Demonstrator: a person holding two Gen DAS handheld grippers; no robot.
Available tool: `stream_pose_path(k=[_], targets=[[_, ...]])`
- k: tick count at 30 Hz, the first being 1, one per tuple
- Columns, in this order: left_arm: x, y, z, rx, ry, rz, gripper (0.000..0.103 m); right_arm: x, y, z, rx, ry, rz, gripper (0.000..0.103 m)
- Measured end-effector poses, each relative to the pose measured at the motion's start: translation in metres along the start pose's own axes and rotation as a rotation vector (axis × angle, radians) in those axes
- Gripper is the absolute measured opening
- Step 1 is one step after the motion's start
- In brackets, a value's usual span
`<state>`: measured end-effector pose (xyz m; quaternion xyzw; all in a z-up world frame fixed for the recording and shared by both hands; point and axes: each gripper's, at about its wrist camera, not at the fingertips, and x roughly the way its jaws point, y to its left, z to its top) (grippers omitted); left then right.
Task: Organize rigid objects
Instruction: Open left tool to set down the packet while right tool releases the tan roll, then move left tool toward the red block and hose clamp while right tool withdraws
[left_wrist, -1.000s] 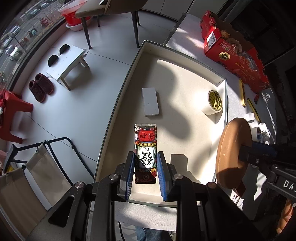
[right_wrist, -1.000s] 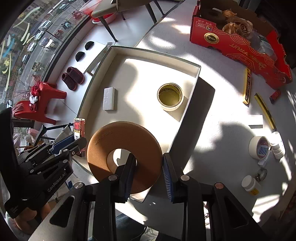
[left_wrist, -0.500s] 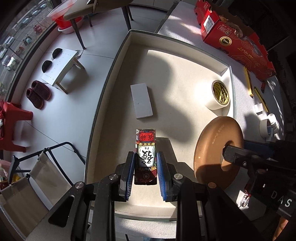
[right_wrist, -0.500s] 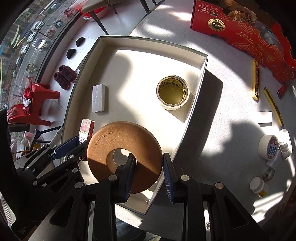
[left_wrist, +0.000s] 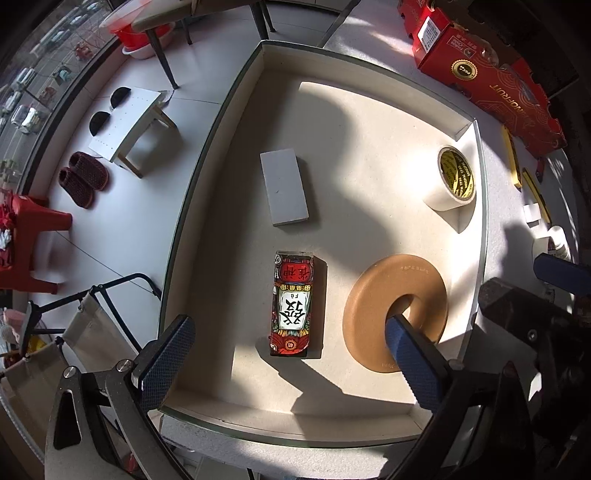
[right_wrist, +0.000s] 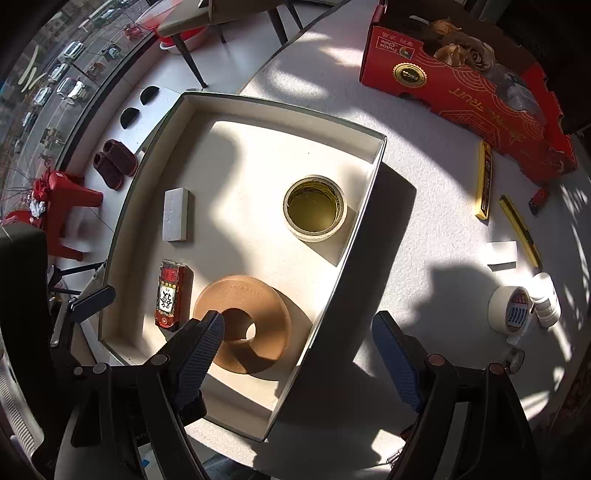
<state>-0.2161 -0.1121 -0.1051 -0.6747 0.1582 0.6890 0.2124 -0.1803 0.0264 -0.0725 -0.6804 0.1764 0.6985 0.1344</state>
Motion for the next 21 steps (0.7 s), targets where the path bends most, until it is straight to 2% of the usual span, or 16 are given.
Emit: stream_pose_path(k=[4, 8, 12, 16, 21], targets=[[-0.002, 0.001, -0.003, -0.007, 0.009, -0.007, 0.103, -0.003, -0.025, -0.018, 0.077, 0.016, 0.023, 0.083], [-0.005, -0.01, -0.009, 0.042, 0.033, -0.011, 0.103, -0.003, -0.057, -0.048, 0.168, 0.043, 0.029, 0.083], [-0.01, -0.032, -0.019, 0.104, 0.045, -0.029, 0.103, -0.002, -0.098, -0.091, 0.274, 0.067, 0.024, 0.083], [-0.018, -0.071, -0.028, 0.209, 0.044, -0.052, 0.103, -0.002, -0.145, -0.139, 0.415, 0.083, 0.013, 0.083], [-0.02, -0.138, -0.05, 0.409, 0.064, -0.091, 0.103, -0.001, -0.209, -0.205, 0.614, 0.109, -0.021, 0.083]])
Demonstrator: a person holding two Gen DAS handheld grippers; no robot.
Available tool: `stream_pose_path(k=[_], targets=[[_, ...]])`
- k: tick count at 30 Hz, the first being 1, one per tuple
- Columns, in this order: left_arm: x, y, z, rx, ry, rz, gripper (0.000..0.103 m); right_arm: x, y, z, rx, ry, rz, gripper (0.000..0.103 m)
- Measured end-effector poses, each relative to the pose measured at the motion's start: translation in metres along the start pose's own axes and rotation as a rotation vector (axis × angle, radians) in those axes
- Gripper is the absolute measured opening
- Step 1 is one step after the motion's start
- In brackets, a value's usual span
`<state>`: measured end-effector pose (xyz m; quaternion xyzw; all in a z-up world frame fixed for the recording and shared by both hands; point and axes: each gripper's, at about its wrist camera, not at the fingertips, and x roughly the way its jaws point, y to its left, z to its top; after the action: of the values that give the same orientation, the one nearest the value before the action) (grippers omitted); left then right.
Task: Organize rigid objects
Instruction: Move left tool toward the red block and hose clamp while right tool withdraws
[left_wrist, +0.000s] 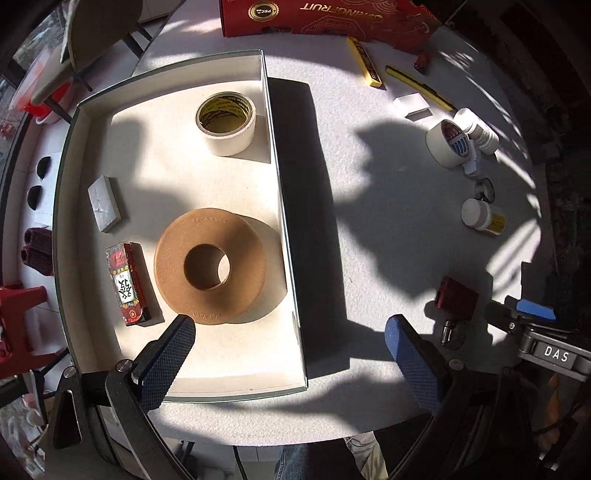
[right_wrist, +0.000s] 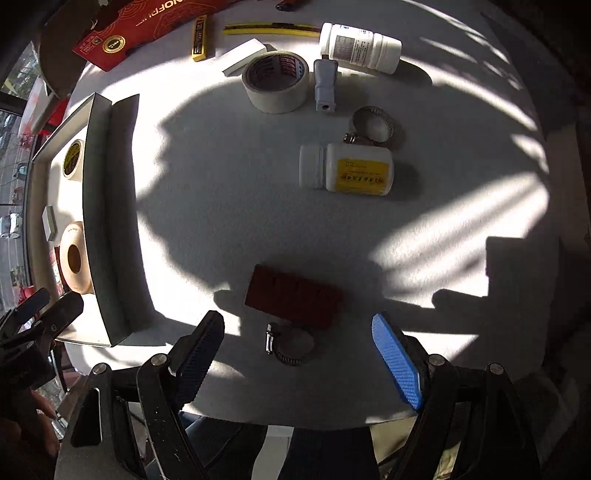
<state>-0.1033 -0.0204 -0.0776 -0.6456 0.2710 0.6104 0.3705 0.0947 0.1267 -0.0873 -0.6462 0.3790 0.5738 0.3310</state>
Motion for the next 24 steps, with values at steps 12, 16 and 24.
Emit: stream_pose_path(k=[12, 16, 24], targets=[[0.057, -0.158, 0.001, 0.34, 0.078, -0.023, 0.103, 0.012, -0.108, -0.037, 0.246, 0.036, 0.009, 0.083], [0.079, -0.178, 0.002, 0.346, 0.104, -0.014, 0.103, 0.016, -0.122, -0.047, 0.28, 0.057, 0.004, 0.083], [0.092, -0.179, -0.003, 0.401, 0.072, 0.11, 0.103, 0.022, -0.128, -0.041, 0.266, 0.064, 0.015, 0.083]])
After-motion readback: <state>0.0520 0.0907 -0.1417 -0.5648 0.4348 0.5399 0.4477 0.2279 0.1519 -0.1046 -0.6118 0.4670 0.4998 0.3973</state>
